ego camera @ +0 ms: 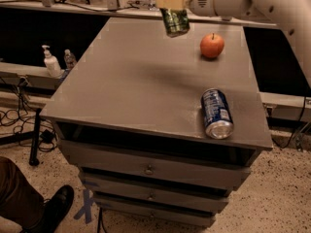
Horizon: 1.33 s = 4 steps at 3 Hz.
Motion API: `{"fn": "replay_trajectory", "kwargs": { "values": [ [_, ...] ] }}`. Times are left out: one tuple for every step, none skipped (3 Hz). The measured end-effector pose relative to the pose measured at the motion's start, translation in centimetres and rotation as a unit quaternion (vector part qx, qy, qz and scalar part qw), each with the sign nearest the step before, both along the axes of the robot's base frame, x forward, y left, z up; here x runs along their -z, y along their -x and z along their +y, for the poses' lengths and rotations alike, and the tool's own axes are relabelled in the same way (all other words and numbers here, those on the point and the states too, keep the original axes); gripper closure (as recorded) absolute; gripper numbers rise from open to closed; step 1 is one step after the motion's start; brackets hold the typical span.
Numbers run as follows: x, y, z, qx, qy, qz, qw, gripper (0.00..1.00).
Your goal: Place green can upright
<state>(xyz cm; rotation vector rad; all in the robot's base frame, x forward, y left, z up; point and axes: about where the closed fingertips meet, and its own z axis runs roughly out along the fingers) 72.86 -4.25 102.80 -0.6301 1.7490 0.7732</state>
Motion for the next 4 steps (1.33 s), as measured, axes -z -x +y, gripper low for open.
{"fn": "replay_trajectory", "kwargs": {
  "values": [
    [0.1, 0.1, -1.6, -0.049, 0.003, -0.045, 0.9978, 1.0],
    [1.5, 0.3, -2.4, -0.101, 0.006, -0.078, 0.9918, 1.0],
    [4.3, 0.2, -2.3, -0.136, -0.015, -0.093, 0.9861, 1.0],
    [4.6, 0.1, -1.9, -0.139, -0.014, -0.095, 0.9856, 1.0]
  ]
}}
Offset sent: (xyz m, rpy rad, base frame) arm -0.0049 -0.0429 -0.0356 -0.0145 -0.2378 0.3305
